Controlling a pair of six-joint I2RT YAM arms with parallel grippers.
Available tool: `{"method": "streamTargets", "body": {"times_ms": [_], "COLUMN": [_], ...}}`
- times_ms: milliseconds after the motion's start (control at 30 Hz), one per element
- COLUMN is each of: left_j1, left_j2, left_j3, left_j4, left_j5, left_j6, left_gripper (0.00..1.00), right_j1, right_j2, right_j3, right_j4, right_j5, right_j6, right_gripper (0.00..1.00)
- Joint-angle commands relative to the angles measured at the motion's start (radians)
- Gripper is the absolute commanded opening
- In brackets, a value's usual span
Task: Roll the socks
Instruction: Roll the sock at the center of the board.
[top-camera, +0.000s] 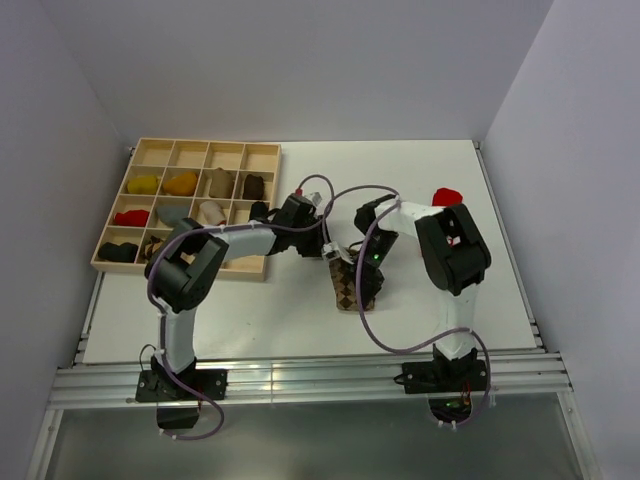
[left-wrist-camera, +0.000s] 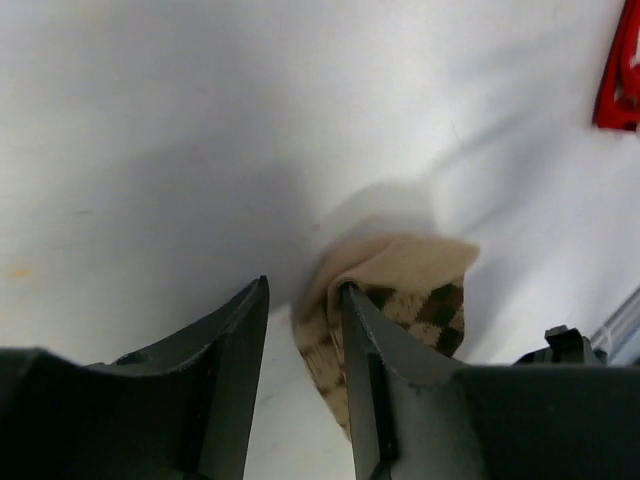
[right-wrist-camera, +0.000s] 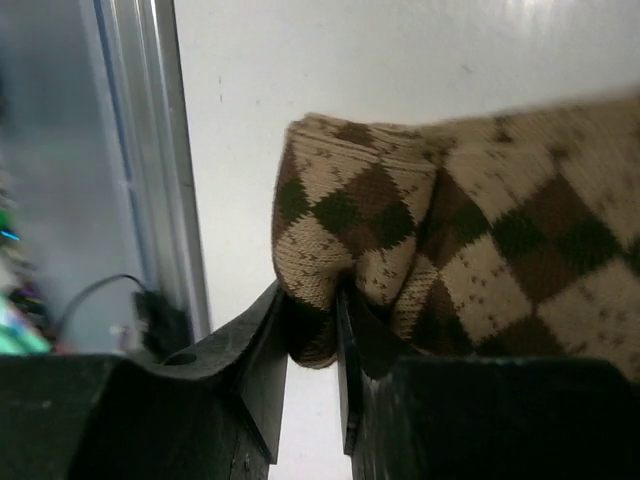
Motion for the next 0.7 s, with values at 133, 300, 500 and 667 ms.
{"method": "streamTargets", "body": {"times_ms": [133,300,500,667], "left_j1": [0.028,0.028,-0.004,-0.22], "left_j2": [-0.172,-0.267,-0.486,-0.573], "left_j3": [-0.183,-0.29,-0.524,-0.516], "left_j4": [0.174,0.272,0.464,0.395], "left_j5": [-0.03,-0.082,-0.111,-0.236], "left_j6": [-0.032,-0.009,0.08,0.356], "left_gripper": [0.46,0.48,0.48,0.53], "right_j1": [-0.089,-0.1,-0.102,-0.1], "right_j2": [0.194,0.217,0.215,0.219], "right_j3": [0.093,0.11,0.132,0.144], "right_j4": [-0.156,-0.164,-0.193,-0.171], "right_j5": [0.007,-0.003,-0.015,0.014], "right_j6": [0.02,0.046,0.047,0.076], "right_gripper": [0.29,0.29,0.29,0.29]}}
